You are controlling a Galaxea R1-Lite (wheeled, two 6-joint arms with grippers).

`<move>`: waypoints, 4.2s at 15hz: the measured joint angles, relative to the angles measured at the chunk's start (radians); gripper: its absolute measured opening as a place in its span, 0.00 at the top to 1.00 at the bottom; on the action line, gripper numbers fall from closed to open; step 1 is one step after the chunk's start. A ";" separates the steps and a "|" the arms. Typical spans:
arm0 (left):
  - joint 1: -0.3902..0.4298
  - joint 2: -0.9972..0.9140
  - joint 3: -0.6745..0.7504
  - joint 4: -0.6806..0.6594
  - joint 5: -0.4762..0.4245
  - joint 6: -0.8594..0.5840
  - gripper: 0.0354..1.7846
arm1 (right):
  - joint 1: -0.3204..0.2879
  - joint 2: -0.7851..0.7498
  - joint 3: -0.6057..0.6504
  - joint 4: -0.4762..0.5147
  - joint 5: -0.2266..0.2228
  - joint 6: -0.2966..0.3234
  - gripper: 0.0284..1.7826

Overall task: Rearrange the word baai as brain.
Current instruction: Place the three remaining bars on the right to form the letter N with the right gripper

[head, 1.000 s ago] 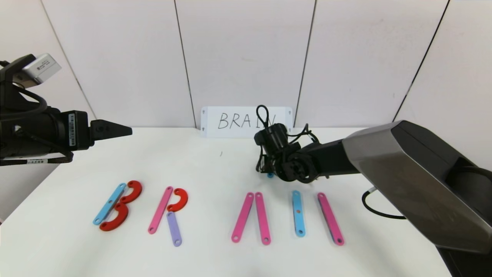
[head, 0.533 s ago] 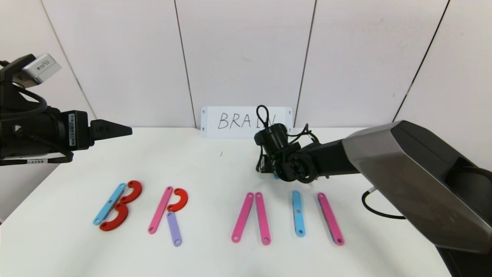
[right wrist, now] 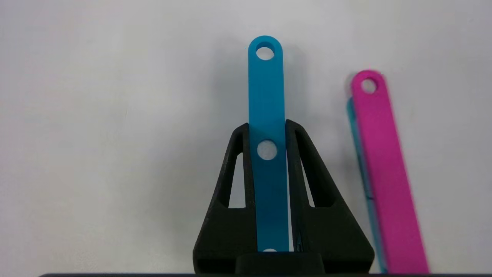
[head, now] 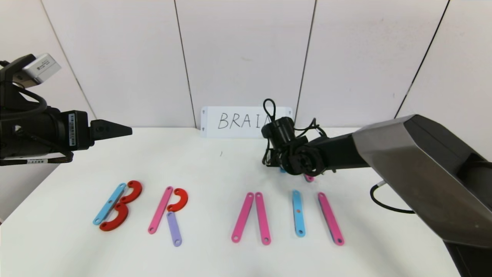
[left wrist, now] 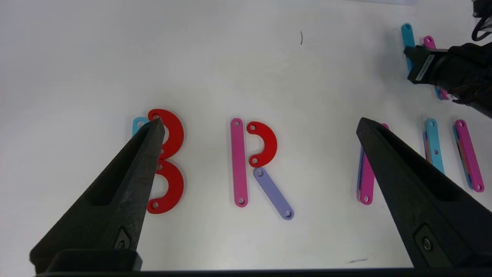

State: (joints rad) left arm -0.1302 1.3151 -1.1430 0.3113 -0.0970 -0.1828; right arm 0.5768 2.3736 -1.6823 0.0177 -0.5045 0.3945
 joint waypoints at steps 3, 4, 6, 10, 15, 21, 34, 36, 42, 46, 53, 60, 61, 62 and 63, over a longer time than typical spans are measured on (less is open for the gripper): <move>0.000 0.000 0.000 0.001 0.000 0.003 0.02 | -0.031 -0.082 -0.036 0.104 -0.001 -0.023 0.86; 0.000 0.000 0.000 0.001 -0.001 0.004 0.02 | -0.040 -0.116 -0.050 0.145 -0.001 -0.028 0.86; -0.001 0.000 0.001 0.002 -0.001 0.004 0.02 | -0.048 -0.198 -0.057 0.222 -0.001 -0.040 0.86; -0.002 0.000 0.001 0.004 -0.001 0.005 0.02 | -0.039 -0.396 0.115 0.321 0.002 -0.103 0.86; -0.002 0.001 0.001 0.004 -0.001 0.005 0.02 | -0.017 -0.617 0.502 0.246 0.023 -0.134 0.86; -0.003 0.001 0.003 0.006 -0.001 0.006 0.02 | -0.016 -0.815 0.841 0.050 0.245 -0.164 0.86; -0.004 0.001 0.014 0.001 -0.002 0.021 0.02 | -0.297 -0.921 1.111 -0.031 0.614 -0.659 0.86; -0.004 0.003 0.015 0.000 -0.002 0.021 0.02 | -0.304 -0.887 1.120 -0.109 0.619 -0.659 0.86; -0.004 0.007 0.014 0.000 -0.002 0.022 0.02 | -0.309 -0.783 1.126 -0.224 0.615 -0.645 0.86; -0.003 0.008 0.014 0.000 -0.001 0.021 0.02 | -0.308 -0.738 1.123 -0.237 0.620 -0.647 0.86; -0.003 0.016 0.014 -0.002 -0.001 0.022 0.02 | -0.309 -0.649 1.130 -0.376 0.614 -0.648 0.86; -0.003 0.017 0.014 -0.001 0.000 0.021 0.02 | -0.315 -0.637 1.131 -0.376 0.620 -0.653 0.86; -0.003 0.017 0.014 -0.002 0.000 0.021 0.02 | -0.315 -0.636 1.129 -0.377 0.620 -0.652 0.86; -0.003 0.017 0.014 -0.002 0.000 0.021 0.02 | -0.315 -0.633 1.125 -0.377 0.622 -0.652 0.86; -0.003 0.017 0.014 -0.002 -0.001 0.022 0.02 | -0.315 -0.630 1.122 -0.377 0.622 -0.653 0.86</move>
State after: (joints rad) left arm -0.1336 1.3321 -1.1289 0.3094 -0.0977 -0.1611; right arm 0.2617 1.7438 -0.5604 -0.3598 0.1172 -0.2583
